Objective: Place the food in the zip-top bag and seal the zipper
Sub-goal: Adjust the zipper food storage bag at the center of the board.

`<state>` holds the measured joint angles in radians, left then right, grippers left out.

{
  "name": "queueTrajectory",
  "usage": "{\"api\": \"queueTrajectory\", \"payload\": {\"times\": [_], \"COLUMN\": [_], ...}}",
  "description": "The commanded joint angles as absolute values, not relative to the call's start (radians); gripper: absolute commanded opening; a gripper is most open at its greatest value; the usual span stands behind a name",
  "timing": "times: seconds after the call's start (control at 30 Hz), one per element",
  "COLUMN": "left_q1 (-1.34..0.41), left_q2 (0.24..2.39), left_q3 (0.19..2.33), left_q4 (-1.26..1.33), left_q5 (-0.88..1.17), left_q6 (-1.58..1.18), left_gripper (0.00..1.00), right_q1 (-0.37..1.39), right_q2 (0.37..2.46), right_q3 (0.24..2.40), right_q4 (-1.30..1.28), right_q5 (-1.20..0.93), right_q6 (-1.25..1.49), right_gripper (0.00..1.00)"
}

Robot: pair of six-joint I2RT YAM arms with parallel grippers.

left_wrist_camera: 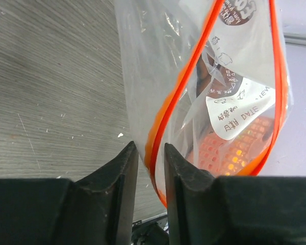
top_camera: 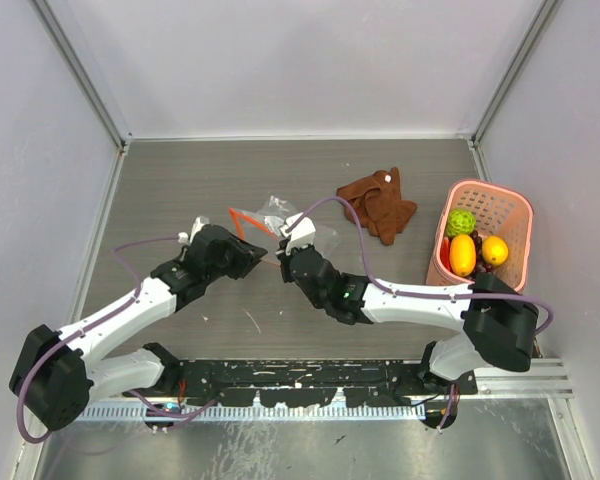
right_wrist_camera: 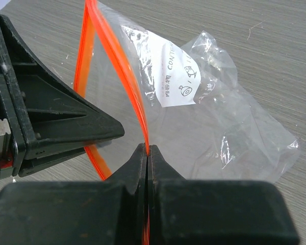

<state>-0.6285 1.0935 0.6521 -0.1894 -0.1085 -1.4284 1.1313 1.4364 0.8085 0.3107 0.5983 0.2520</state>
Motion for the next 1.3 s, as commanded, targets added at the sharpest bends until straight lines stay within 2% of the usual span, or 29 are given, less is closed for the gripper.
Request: {"api": "queueTrajectory", "payload": {"times": [0.0,0.13,0.17,0.27,0.57,0.83,1.1,1.27], "left_q1": [-0.631,-0.631,-0.632,-0.631,-0.632,-0.631,-0.634,-0.654], "left_q2": [1.098,1.091,1.084,1.057,1.022,1.072,1.167,1.215], "left_q3": [0.659,0.652,0.653,0.667,0.889,1.143,1.380,1.451], "left_q4": [-0.126,-0.144,-0.155,-0.202,-0.485,-0.726,-0.938,-0.992], "left_q5": [-0.132,-0.154,-0.161,-0.193,-0.260,-0.257,-0.229,-0.223], "left_q6": [-1.412,-1.392,-1.383,-1.332,-1.020,-0.782,-0.551,-0.475], "left_gripper": [0.22,0.01,0.00,0.00,0.00,0.00,0.00,0.00], "right_q1": [1.132,1.132,1.131,1.132,1.132,1.131,1.093,1.053], "right_q2": [1.418,1.412,1.409,1.399,1.381,1.419,1.505,1.575], "right_q3": [0.820,0.824,0.824,0.829,0.910,1.105,1.292,1.389], "right_q4": [0.375,0.366,0.363,0.343,0.246,0.106,0.019,-0.045], "right_q5": [0.587,0.586,0.587,0.592,0.621,0.713,0.653,0.586], "right_q6": [0.269,0.264,0.263,0.260,0.254,0.294,0.309,0.355], "right_gripper": [0.00,0.01,0.01,0.03,0.40,0.57,0.64,0.69]}}
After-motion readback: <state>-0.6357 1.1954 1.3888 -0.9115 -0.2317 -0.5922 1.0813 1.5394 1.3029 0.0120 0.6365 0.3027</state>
